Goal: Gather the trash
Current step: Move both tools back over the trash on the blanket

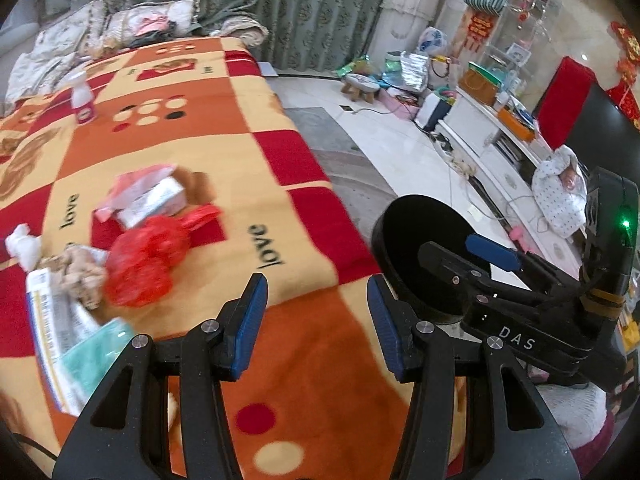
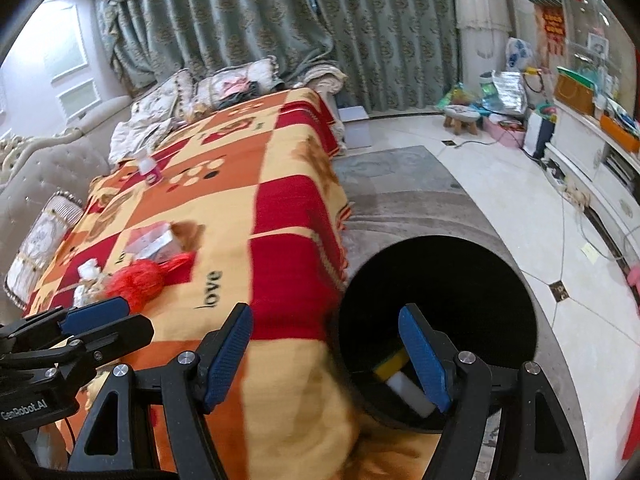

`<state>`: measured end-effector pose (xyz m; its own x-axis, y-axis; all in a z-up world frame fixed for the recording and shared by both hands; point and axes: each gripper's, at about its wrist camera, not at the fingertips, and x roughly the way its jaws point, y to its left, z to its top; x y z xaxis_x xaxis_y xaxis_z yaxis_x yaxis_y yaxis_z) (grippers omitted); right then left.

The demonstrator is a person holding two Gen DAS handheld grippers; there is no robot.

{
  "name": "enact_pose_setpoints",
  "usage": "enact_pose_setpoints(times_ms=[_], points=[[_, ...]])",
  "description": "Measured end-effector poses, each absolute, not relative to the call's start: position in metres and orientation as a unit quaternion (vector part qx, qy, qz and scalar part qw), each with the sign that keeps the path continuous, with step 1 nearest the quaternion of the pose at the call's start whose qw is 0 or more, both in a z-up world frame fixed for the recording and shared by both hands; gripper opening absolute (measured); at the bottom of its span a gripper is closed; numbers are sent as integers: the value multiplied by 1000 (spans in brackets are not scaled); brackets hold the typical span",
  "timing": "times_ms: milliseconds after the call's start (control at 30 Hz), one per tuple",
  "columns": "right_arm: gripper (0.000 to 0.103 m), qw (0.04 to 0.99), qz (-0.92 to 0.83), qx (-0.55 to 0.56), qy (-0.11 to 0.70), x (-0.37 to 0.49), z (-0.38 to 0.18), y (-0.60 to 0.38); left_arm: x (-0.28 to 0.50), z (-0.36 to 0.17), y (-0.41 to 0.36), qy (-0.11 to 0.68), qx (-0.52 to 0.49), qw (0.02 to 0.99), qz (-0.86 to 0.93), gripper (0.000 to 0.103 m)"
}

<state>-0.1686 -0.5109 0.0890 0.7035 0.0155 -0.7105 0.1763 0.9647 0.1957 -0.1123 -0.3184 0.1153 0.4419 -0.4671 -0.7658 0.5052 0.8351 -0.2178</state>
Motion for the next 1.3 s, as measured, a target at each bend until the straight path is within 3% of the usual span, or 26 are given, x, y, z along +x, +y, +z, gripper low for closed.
enact_pose_setpoints(times_ms=[1300], points=[[73, 880, 162, 53, 444, -159, 63, -315, -103, 86, -98, 464, -33, 878, -113, 50]])
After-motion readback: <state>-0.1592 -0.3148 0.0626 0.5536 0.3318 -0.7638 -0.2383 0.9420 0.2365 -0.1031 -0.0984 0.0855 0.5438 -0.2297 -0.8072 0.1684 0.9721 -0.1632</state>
